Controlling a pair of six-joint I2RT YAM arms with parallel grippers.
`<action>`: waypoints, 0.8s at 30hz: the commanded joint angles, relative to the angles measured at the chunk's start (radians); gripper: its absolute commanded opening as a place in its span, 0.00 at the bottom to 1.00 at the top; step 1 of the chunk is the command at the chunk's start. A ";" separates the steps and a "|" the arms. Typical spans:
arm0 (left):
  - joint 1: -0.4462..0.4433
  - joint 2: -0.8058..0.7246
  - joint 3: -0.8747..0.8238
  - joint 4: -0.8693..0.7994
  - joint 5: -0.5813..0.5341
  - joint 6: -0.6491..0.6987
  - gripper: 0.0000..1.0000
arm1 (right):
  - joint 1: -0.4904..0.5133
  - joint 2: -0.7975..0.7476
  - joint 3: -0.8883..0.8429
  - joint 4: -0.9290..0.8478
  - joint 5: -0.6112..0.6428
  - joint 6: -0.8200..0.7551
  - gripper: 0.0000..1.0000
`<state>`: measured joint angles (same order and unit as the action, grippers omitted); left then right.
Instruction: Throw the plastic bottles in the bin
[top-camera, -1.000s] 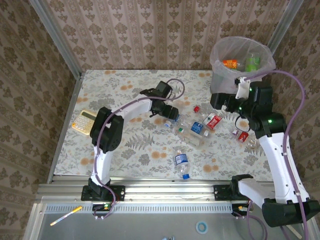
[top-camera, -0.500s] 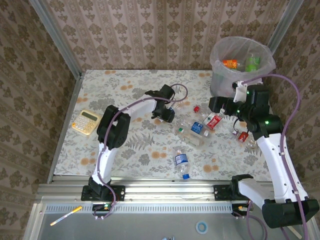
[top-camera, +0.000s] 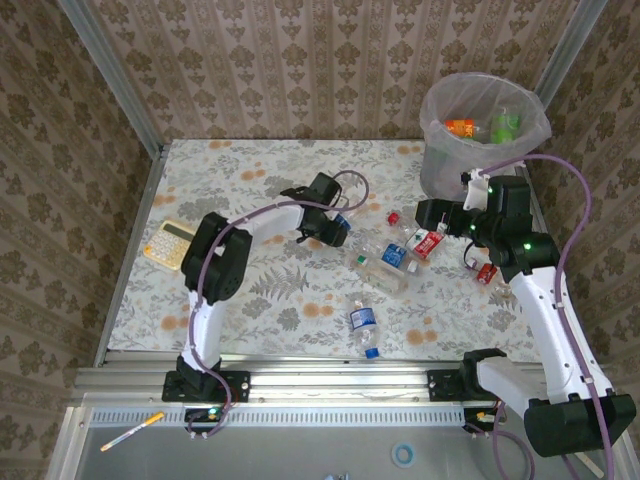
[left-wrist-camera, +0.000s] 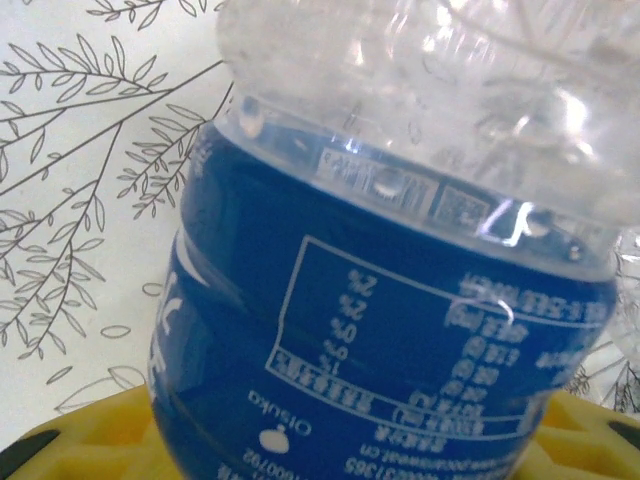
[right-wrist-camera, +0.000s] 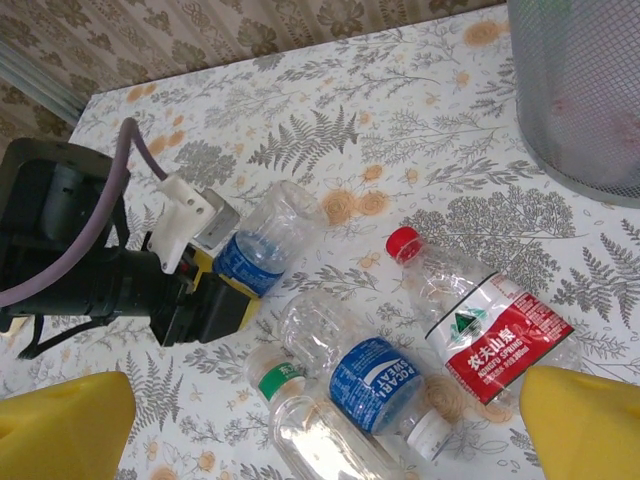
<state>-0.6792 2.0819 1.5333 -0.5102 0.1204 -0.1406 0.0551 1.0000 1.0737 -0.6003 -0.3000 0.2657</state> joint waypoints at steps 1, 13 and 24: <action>0.007 -0.069 -0.040 0.070 0.036 0.015 0.40 | -0.001 -0.012 -0.011 0.030 -0.020 0.015 1.00; 0.007 -0.119 -0.089 0.116 0.056 0.020 0.34 | -0.003 -0.026 -0.027 0.030 -0.025 0.015 1.00; -0.004 -0.210 -0.144 0.177 0.103 0.038 0.34 | -0.001 -0.021 -0.061 0.057 -0.058 0.028 1.00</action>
<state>-0.6792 1.9404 1.4033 -0.3756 0.1822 -0.1333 0.0551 0.9916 1.0351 -0.5713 -0.3218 0.2691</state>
